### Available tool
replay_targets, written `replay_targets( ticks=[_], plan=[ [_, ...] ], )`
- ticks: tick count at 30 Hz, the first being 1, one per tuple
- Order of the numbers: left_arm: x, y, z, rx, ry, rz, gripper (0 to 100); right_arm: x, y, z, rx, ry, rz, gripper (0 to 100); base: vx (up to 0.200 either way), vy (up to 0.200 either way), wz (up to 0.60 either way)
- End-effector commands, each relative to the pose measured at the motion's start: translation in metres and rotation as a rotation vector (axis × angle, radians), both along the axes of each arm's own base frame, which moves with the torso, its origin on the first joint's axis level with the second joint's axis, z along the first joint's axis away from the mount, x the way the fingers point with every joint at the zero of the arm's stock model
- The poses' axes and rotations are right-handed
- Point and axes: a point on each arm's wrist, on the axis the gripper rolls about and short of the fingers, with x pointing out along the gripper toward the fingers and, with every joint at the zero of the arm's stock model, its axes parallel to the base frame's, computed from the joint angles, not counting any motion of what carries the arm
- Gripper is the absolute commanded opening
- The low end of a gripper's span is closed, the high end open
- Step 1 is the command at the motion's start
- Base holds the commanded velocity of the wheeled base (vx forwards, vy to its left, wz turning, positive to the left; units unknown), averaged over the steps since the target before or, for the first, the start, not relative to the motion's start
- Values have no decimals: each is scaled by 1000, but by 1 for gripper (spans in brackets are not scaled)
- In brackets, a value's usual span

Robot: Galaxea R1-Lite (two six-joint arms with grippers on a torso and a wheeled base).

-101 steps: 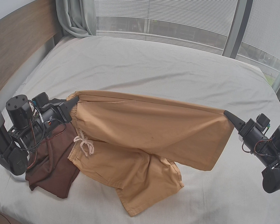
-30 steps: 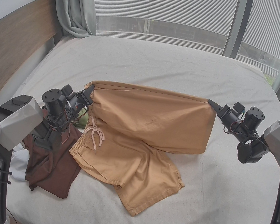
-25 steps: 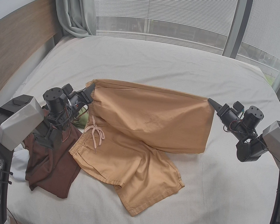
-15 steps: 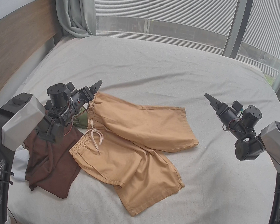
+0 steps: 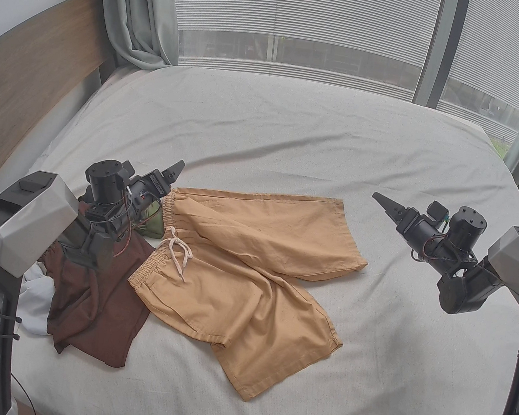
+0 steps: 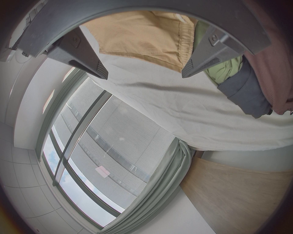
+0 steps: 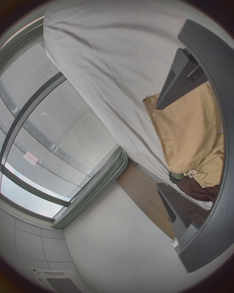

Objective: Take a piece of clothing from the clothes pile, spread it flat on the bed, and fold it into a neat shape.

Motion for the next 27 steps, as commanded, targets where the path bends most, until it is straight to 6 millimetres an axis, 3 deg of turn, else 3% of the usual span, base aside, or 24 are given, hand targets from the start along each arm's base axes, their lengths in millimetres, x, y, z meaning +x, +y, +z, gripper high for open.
replay_targets(
  ticks=[1, 2, 3, 12, 22, 27],
  plan=[
    [-34, 3, 16, 7, 12, -25, 100, -31, 11, 4, -31, 33, 30, 100, 0, 0, 0],
    [-34, 3, 16, 7, 12, -25, 100, -31, 11, 4, -31, 33, 30, 100, 0, 0, 0],
    [-50, 6, 15, 11, 31, -56, 100, -42, 15, 0, -39, 62, 44, 100, 0, 0, 0],
    [-103, 34, 1, 60, 105, -110, 100, -81, 31, -24, -90, 163, 101, 100, 0, 0, 0],
    [-132, 43, -13, 167, 149, -154, 100, -100, 28, -48, -190, 222, 111, 100, 0, 0, 0],
    [-148, 43, -25, 237, 183, -200, 100, -105, 22, -70, -249, 266, 110, 100, 0, 0, 0]
  ],
)
